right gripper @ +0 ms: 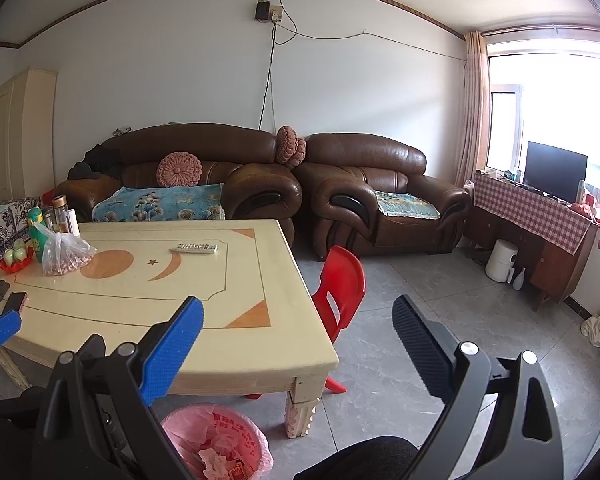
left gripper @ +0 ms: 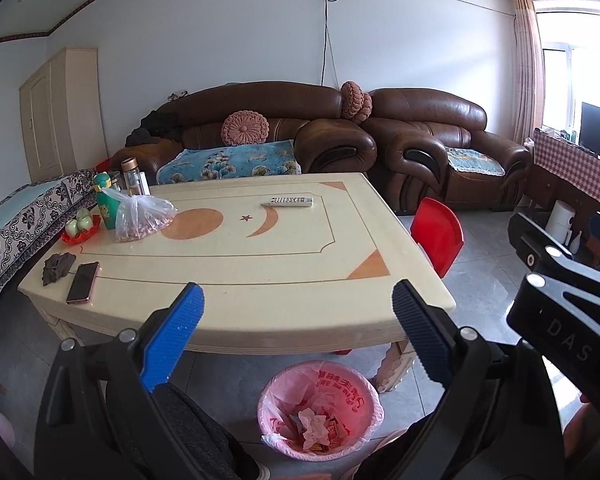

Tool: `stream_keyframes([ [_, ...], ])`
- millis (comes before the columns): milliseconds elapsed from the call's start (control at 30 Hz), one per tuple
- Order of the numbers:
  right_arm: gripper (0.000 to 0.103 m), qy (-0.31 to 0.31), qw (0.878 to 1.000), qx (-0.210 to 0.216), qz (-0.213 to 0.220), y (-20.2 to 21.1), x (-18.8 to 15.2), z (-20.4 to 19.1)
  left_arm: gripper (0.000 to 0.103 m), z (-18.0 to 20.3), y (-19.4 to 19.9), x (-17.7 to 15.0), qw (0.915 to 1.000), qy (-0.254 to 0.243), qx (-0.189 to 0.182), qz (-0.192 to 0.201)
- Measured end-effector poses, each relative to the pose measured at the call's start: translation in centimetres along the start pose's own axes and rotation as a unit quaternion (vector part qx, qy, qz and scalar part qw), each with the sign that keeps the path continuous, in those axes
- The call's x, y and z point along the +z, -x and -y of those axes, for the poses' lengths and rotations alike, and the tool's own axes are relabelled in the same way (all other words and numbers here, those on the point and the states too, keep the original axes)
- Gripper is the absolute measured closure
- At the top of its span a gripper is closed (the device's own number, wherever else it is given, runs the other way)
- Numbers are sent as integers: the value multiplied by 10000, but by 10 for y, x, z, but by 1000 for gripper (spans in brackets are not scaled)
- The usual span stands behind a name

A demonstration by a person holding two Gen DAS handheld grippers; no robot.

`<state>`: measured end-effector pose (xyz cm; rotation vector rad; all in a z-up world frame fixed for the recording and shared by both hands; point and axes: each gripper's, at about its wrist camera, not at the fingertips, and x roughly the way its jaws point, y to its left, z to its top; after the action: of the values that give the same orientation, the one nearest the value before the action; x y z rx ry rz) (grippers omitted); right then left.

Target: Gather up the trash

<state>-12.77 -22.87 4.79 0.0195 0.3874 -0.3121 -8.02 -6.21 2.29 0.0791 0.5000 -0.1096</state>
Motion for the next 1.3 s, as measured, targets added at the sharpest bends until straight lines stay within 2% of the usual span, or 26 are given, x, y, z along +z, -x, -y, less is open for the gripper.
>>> stream_keyframes([
  [1300,10,138,9999,14,-1,-14,3,15,9,-3,-3,-3,9999,42,79,-52],
])
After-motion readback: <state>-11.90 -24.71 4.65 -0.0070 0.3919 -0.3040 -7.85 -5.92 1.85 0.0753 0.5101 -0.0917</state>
